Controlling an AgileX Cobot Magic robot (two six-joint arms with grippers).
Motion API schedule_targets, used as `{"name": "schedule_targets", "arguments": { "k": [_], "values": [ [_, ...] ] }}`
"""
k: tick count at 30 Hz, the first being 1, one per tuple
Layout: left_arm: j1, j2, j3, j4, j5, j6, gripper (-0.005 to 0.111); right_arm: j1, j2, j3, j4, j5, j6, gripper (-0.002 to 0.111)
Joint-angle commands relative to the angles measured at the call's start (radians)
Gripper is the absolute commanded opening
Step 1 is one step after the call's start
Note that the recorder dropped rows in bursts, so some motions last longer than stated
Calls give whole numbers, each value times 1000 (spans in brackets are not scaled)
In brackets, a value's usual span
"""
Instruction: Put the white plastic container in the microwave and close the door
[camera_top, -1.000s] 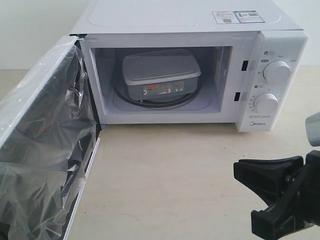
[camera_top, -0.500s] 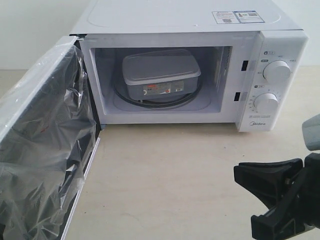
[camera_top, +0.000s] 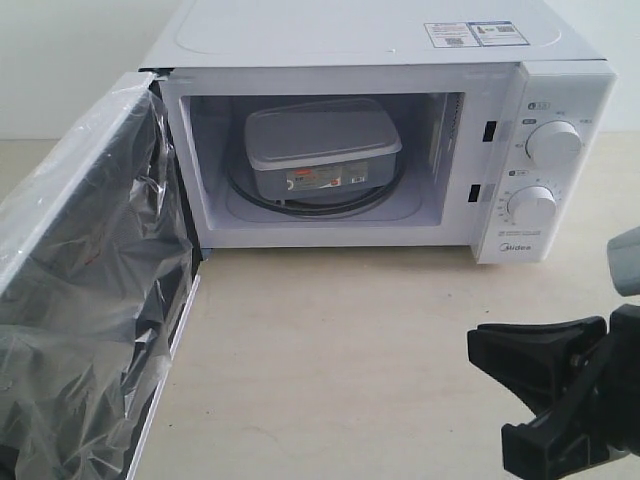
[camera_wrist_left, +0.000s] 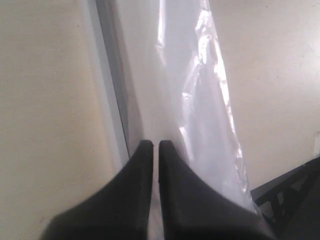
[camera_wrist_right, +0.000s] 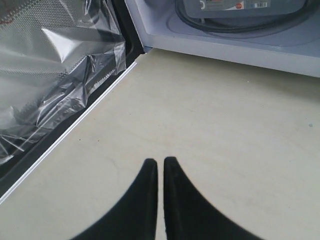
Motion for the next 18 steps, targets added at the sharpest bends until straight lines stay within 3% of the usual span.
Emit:
{"name": "schedule_targets", "arguments": {
  "k": [1, 18],
  "values": [
    [-3, 49, -3, -48, 3, 67, 4, 0, -1, -23, -3, -11, -2, 0],
    [-3, 199, -3, -340, -67, 317, 4, 0, -1, -234, -42, 80, -8, 0]
  ]
}}
